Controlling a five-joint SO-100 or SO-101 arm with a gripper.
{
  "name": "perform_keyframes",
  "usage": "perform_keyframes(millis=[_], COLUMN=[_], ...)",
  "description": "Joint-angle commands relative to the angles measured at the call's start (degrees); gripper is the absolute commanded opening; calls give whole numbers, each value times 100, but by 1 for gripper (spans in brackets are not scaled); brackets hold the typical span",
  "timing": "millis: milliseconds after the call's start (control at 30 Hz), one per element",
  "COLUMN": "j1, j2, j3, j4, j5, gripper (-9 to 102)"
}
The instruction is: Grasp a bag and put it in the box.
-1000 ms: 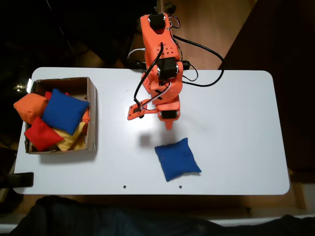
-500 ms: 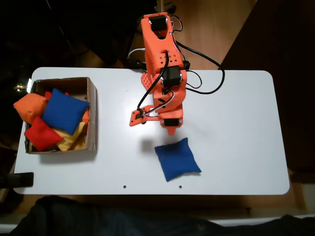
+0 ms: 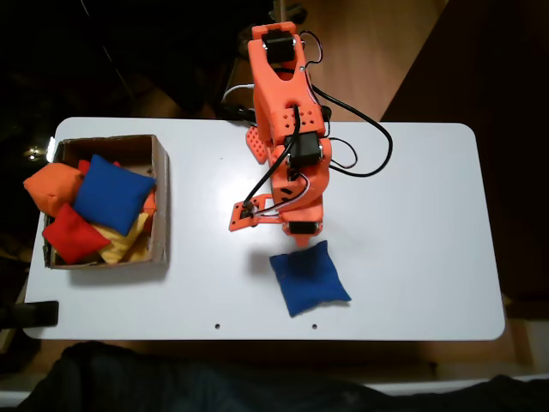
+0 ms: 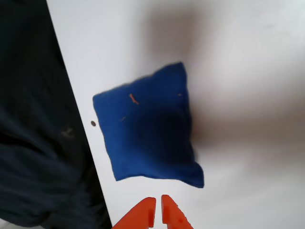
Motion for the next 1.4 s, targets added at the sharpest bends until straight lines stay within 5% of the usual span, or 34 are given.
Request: perform_keyframes(millis=[0, 1367], j1=[-35, -193], j2=[-114, -2874], j3=[-360, -3296], j4=[-44, 1020], j5=[53, 88], gripper=[0, 0])
